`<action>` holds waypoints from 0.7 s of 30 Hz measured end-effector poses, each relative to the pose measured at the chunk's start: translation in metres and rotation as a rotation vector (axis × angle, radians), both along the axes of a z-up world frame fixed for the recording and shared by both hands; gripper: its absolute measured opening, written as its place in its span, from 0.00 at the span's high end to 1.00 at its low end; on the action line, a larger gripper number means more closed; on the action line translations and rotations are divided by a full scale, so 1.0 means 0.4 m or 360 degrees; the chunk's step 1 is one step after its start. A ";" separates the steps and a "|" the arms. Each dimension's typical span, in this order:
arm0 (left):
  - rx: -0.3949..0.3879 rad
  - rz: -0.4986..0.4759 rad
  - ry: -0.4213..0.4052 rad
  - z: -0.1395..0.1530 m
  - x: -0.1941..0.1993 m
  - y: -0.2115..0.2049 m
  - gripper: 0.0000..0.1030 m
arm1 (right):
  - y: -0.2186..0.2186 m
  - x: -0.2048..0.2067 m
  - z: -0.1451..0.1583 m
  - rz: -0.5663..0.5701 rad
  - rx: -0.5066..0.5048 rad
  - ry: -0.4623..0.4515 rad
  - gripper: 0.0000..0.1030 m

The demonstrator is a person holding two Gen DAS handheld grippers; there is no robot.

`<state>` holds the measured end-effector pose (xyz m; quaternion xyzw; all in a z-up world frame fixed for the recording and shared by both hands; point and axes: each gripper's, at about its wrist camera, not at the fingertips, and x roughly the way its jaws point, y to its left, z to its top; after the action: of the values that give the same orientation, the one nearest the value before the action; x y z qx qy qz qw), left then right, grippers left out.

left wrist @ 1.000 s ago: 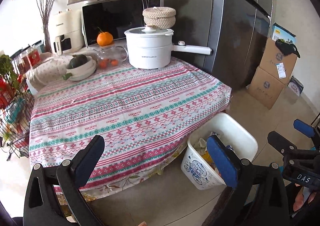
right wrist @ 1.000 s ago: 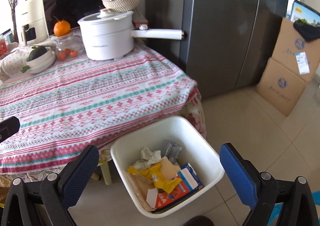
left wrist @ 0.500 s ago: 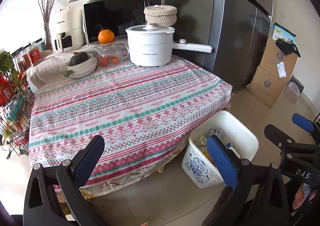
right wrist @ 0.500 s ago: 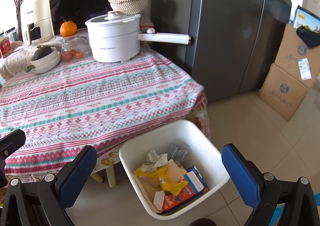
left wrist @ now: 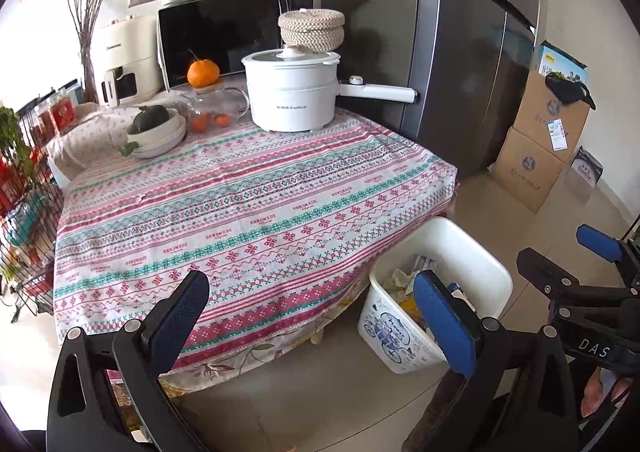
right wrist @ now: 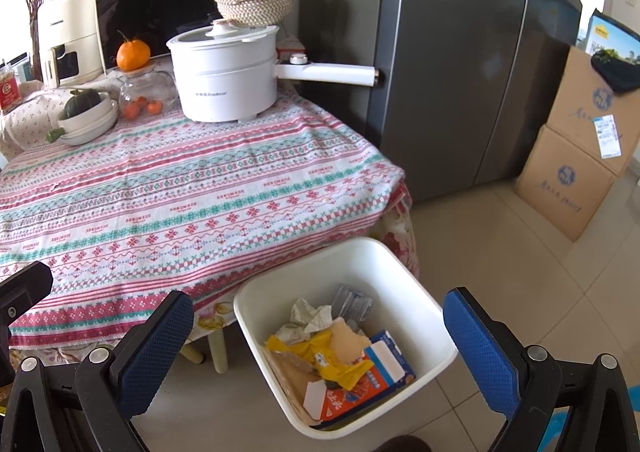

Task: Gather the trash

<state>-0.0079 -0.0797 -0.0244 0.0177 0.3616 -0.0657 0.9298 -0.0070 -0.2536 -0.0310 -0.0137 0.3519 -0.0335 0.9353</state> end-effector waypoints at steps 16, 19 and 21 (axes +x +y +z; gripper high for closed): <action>-0.0003 -0.0006 0.0013 0.001 0.000 -0.004 0.00 | 0.001 0.000 -0.002 -0.0001 -0.0029 -0.0003 0.01; -0.0003 -0.0006 0.0015 0.000 0.000 -0.004 0.00 | 0.001 0.000 -0.002 -0.0001 -0.0029 -0.0002 0.01; -0.0007 -0.0005 0.0021 -0.002 0.000 -0.003 0.00 | -0.001 0.001 -0.003 0.0000 -0.0028 0.0001 0.01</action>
<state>-0.0078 -0.0807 -0.0251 0.0157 0.3675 -0.0680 0.9274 -0.0068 -0.2539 -0.0323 -0.0219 0.3518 -0.0366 0.9351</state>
